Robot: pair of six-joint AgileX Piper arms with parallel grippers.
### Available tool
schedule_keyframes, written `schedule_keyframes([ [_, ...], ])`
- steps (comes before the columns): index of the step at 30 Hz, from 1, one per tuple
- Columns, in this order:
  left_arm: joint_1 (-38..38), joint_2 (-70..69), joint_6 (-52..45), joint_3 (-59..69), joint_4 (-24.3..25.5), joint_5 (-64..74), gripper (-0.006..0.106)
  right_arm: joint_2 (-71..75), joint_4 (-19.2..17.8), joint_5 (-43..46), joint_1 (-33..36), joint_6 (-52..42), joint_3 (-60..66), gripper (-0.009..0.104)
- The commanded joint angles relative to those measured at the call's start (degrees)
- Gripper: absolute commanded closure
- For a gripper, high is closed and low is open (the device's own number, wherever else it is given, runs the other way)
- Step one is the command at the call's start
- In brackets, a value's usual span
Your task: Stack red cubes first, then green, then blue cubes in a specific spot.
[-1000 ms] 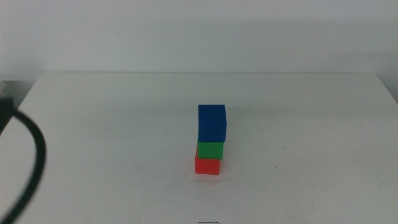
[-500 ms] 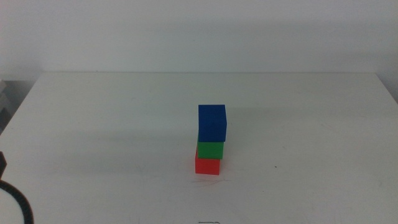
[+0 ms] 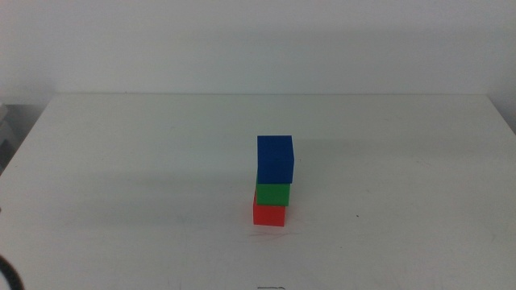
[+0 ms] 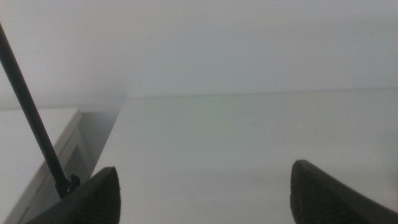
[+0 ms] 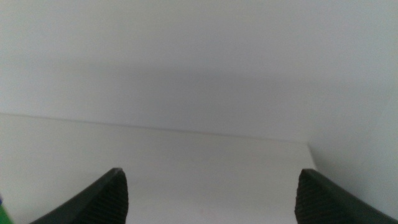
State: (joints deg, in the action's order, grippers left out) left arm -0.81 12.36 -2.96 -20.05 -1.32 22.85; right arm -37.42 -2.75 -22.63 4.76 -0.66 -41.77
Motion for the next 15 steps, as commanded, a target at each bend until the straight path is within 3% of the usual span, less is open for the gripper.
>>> schedule_keyframes([
  [1, 0.1, -0.1, 0.5, -1.7, 0.0, -5.3, 0.007, 4.7, 0.8, 7.9, 0.1, -0.3, 5.7, 0.013],
  [15, 0.1, -3.1, 0.5, 11.3, -3.1, -18.6, 0.007, 36.8, 0.5, 6.9, -2.8, -0.3, 35.6, 0.013],
])
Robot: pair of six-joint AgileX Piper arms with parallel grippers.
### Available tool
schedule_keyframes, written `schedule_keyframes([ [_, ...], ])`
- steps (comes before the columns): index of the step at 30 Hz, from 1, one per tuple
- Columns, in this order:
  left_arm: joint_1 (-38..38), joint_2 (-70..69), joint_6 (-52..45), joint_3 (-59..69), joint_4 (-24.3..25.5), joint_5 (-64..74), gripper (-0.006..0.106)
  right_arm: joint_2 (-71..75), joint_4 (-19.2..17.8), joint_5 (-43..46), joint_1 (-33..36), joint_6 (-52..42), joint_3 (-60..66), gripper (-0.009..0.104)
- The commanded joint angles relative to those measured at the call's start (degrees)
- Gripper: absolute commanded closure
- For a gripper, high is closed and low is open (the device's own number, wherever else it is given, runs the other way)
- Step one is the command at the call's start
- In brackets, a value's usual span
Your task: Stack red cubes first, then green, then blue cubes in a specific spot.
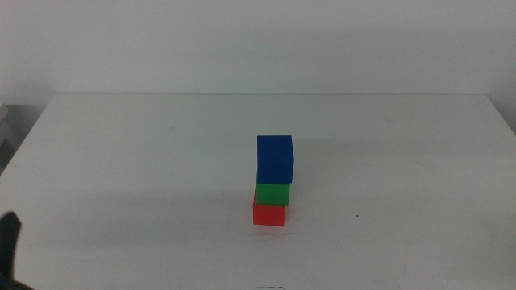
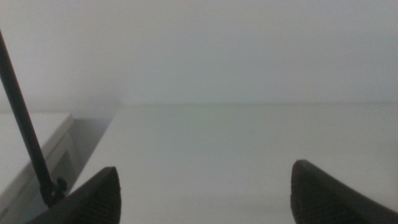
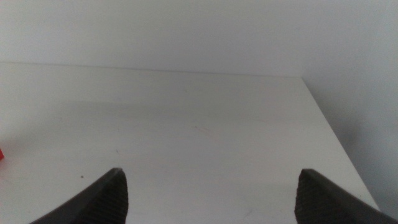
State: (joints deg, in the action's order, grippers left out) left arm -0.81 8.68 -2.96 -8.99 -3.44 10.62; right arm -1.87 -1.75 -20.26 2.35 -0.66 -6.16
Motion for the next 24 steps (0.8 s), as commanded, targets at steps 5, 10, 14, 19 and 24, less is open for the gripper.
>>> schedule_keyframes([
  [5, 0.1, -0.3, 0.5, 5.3, -1.0, -8.8, 0.007, 3.6, -1.5, 4.9, -0.4, -0.3, 4.6, 0.013],
  [10, 0.1, -5.0, 0.5, 9.7, -0.9, -8.7, 0.007, 3.7, -4.1, 5.0, -0.4, -0.3, 6.3, 0.013],
  [14, 0.1, -10.4, 0.5, 10.5, -0.9, -6.5, 0.007, 3.7, -4.2, 4.6, -0.4, -0.3, 6.8, 0.013],
  [19, 0.1, -10.7, 0.5, 10.5, -0.9, -9.3, 0.007, 3.7, -4.2, 4.7, -0.4, -0.3, 6.8, 0.013],
  [24, 0.1, -10.6, 0.5, 10.5, -0.9, -9.4, 0.007, 3.7, -4.2, 4.6, -0.4, -0.3, 6.8, 0.013],
])
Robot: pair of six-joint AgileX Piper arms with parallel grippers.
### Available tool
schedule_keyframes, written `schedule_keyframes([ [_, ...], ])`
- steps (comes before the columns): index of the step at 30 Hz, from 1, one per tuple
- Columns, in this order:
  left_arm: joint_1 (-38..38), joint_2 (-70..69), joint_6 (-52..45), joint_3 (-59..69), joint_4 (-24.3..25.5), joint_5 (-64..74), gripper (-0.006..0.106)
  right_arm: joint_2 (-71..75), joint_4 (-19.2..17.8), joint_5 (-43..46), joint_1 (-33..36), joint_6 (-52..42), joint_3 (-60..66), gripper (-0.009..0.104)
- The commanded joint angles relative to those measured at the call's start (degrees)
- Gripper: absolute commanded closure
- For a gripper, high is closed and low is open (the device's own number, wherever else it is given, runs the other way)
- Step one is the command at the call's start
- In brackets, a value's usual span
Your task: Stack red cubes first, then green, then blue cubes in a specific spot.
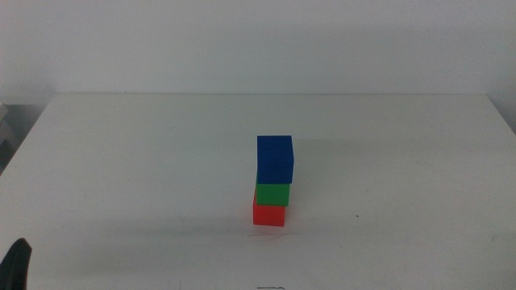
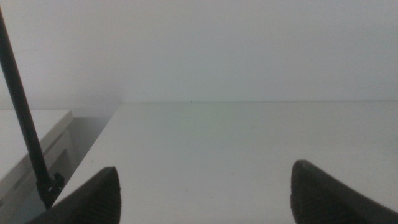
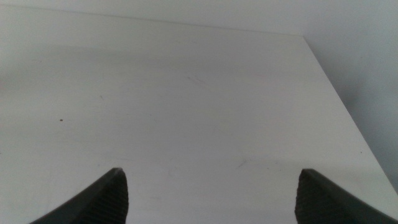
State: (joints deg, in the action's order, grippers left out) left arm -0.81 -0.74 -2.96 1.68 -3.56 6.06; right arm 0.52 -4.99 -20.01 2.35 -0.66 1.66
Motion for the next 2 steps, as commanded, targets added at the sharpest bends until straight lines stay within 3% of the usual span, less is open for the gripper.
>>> schedule_keyframes([
  [1, 0.1, -1.2, 0.5, -0.2, -0.8, -4.8, 0.007, 1.3, -0.9, 4.3, -0.4, -0.3, -1.0, 0.013],
  [2, 0.1, -1.2, 0.5, -0.2, -0.8, -4.8, 0.007, 1.3, -0.9, 4.3, -0.4, -0.3, -1.0, 0.013],
])
